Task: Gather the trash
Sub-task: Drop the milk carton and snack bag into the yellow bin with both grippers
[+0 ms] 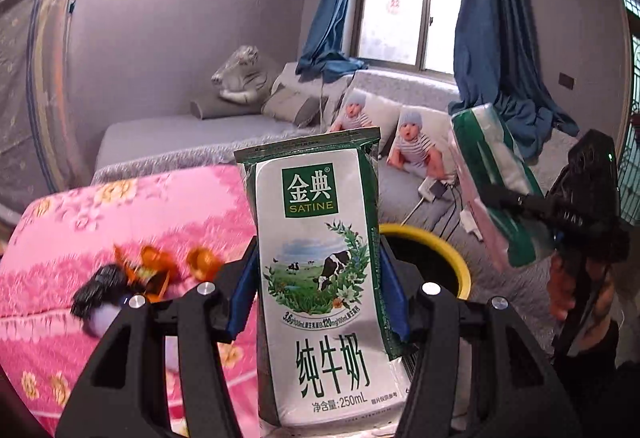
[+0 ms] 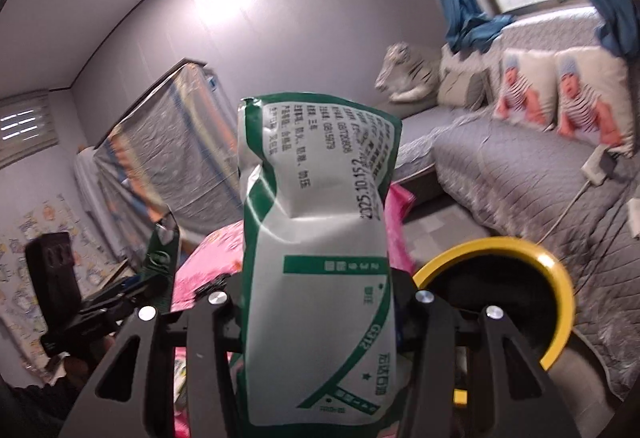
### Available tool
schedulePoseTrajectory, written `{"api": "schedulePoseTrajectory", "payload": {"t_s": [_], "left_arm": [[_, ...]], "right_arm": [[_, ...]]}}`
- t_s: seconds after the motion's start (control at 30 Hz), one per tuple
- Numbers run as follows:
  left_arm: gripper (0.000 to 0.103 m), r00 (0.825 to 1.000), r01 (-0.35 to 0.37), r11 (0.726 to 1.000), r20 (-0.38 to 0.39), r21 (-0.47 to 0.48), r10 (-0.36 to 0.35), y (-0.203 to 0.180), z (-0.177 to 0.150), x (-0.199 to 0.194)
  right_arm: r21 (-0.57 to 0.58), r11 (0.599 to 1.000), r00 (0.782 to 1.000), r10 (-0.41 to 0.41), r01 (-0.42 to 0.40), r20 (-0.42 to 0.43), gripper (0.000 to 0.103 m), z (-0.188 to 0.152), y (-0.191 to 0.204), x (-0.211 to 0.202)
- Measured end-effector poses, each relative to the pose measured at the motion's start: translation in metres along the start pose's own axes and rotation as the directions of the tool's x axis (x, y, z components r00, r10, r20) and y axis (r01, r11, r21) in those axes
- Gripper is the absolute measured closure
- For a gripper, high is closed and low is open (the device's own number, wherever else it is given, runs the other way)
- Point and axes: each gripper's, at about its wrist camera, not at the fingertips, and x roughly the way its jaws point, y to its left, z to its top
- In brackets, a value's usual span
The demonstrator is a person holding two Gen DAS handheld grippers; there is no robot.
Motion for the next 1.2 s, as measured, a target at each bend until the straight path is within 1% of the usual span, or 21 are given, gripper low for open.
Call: {"api": "schedulePoseTrajectory", "payload": {"t_s": [0.07, 0.1, 0.17, 0.27, 0.33, 0.43, 0.53, 0.63, 0.67, 0.73, 0.8, 0.93, 0.97, 1.03, 1.07, 1.1, 1.13, 1.17, 1.2], "left_arm": [[0.051, 1.000, 0.013, 1.000, 0.008, -0.001, -0.013, -0.009, 0.010, 0.016], [0.051, 1.000, 0.023, 1.000, 0.010, 0.002, -0.023, -0.016, 0.016, 0.027], [0.051, 0.999, 0.039, 0.999, 0.002, 0.020, -0.039, -0.028, 0.024, 0.048], [0.051, 0.998, 0.057, 0.997, -0.029, 0.043, -0.056, -0.047, 0.030, 0.089], [0.051, 0.995, 0.074, 0.997, -0.072, 0.037, -0.071, -0.057, 0.032, 0.120], [0.051, 0.984, 0.092, 0.996, -0.153, 0.015, -0.088, -0.067, 0.027, 0.168], [0.051, 0.971, 0.083, 0.996, -0.225, 0.013, -0.078, -0.076, 0.017, 0.212], [0.051, 0.956, 0.061, 0.998, -0.287, 0.004, -0.057, -0.079, 0.003, 0.245], [0.051, 0.948, 0.055, 0.998, -0.312, -0.006, -0.054, -0.079, -0.002, 0.257], [0.051, 0.937, 0.051, 0.999, -0.346, -0.018, -0.054, -0.079, -0.011, 0.269], [0.051, 0.928, 0.049, 0.999, -0.368, -0.021, -0.053, -0.082, -0.020, 0.279], [0.050, 0.920, 0.052, 0.998, -0.387, -0.020, -0.055, -0.081, -0.025, 0.286], [0.050, 0.920, 0.055, 0.998, -0.388, -0.021, -0.058, -0.082, -0.025, 0.286], [0.048, 0.917, 0.056, 0.998, -0.395, -0.022, -0.060, -0.082, -0.026, 0.288], [0.035, 0.916, 0.050, 0.998, -0.397, -0.029, -0.057, -0.081, -0.026, 0.287], [0.026, 0.917, 0.029, 0.999, -0.396, -0.044, -0.044, -0.078, -0.025, 0.285], [0.019, 0.922, 0.016, 0.998, -0.386, -0.061, -0.039, -0.075, -0.025, 0.281], [0.018, 0.925, 0.018, 0.997, -0.378, -0.081, -0.048, -0.071, -0.023, 0.278], [0.018, 0.925, 0.023, 0.995, -0.377, -0.093, -0.057, -0.068, -0.021, 0.275]], "right_arm": [[0.015, 0.998, 0.997, -0.067, 0.066, 0.036, 0.058, 0.002, -0.009, -0.001], [0.024, 0.996, 0.995, -0.092, 0.091, 0.042, 0.058, 0.002, -0.013, 0.000], [0.042, 0.985, 0.985, -0.168, 0.166, 0.047, 0.058, 0.001, -0.028, 0.005], [0.073, 0.968, 0.970, -0.243, 0.240, 0.031, 0.058, -0.002, -0.050, 0.018], [0.086, 0.955, 0.958, -0.287, 0.285, 0.015, 0.058, -0.004, -0.063, 0.028], [0.123, 0.944, 0.952, -0.306, 0.307, -0.032, 0.058, -0.010, -0.089, 0.045], [0.146, 0.924, 0.935, -0.344, 0.354, -0.088, 0.057, -0.015, -0.111, 0.065], [0.190, 0.909, 0.926, -0.346, 0.371, -0.152, 0.057, -0.024, -0.138, 0.086], [0.196, 0.904, 0.922, -0.350, 0.379, -0.166, 0.057, -0.028, -0.143, 0.091], [0.208, 0.896, 0.914, -0.358, 0.394, -0.190, 0.057, -0.037, -0.154, 0.098], [0.228, 0.887, 0.910, -0.357, 0.401, -0.211, 0.057, -0.041, -0.167, 0.103], [0.242, 0.875, 0.902, -0.369, 0.419, -0.226, 0.056, -0.048, -0.176, 0.105], [0.242, 0.873, 0.900, -0.373, 0.423, -0.226, 0.055, -0.047, -0.176, 0.105], [0.242, 0.871, 0.898, -0.378, 0.427, -0.225, 0.049, -0.047, -0.177, 0.105], [0.248, 0.865, 0.895, -0.386, 0.436, -0.225, 0.041, -0.046, -0.179, 0.104], [0.261, 0.851, 0.886, -0.405, 0.455, -0.226, 0.032, -0.046, -0.182, 0.103], [0.273, 0.839, 0.879, -0.420, 0.470, -0.225, 0.031, -0.046, -0.184, 0.101], [0.286, 0.829, 0.875, -0.429, 0.480, -0.226, 0.029, -0.045, -0.186, 0.100], [0.301, 0.823, 0.874, -0.429, 0.482, -0.228, 0.028, -0.045, -0.188, 0.097]]}}
